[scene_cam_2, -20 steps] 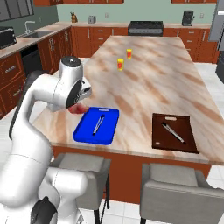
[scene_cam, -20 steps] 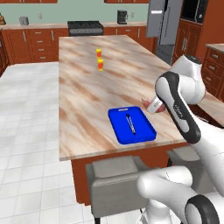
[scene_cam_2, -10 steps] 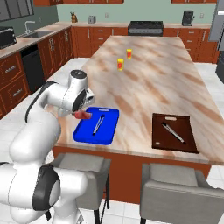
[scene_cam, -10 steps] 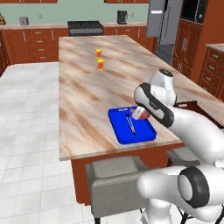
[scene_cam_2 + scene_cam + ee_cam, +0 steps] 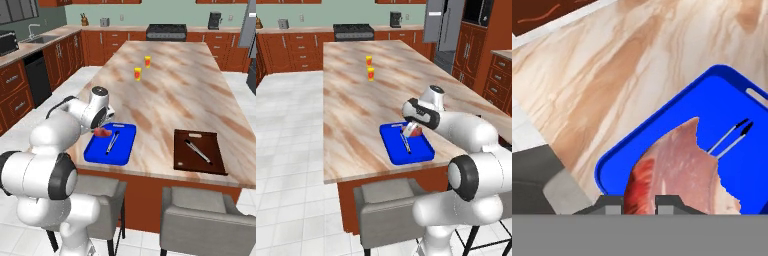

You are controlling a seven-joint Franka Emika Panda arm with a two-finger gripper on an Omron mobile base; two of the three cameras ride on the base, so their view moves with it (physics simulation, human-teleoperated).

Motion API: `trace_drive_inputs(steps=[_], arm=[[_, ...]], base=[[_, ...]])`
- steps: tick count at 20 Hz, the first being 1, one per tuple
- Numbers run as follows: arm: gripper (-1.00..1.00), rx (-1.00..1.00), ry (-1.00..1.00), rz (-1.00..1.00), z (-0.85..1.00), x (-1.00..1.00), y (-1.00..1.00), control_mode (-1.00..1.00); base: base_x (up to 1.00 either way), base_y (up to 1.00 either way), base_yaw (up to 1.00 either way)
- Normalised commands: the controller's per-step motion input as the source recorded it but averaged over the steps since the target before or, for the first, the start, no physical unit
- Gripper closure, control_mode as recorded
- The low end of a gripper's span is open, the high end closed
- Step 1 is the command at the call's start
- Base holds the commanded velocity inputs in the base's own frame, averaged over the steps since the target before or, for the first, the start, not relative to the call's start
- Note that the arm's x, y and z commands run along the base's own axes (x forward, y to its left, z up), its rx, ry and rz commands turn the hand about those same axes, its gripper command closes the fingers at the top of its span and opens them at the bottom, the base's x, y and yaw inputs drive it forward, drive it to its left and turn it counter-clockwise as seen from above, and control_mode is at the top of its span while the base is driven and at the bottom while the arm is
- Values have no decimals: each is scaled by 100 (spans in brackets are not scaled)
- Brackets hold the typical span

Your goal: Gather the sweet potatos from the fridge and place them on a tray on the dining counter. Then gather the steaks from the fridge and place them on the other tray.

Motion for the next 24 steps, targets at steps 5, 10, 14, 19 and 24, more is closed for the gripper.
trace_drive_inputs(steps=[5, 10, 14, 19, 24], arm=[[100, 0, 2, 0, -47, 62, 0, -100], [100, 0, 5, 0, -42, 57, 0, -100], [100, 0, 5, 0, -38, 57, 0, -100], [100, 0, 5, 0, -33, 46, 0, -100], [100, 0, 9, 0, -22, 28, 3, -100]], base=[[0, 0, 0], [0, 0, 0], [0, 0, 0], [0, 0, 0], [0, 0, 0]])
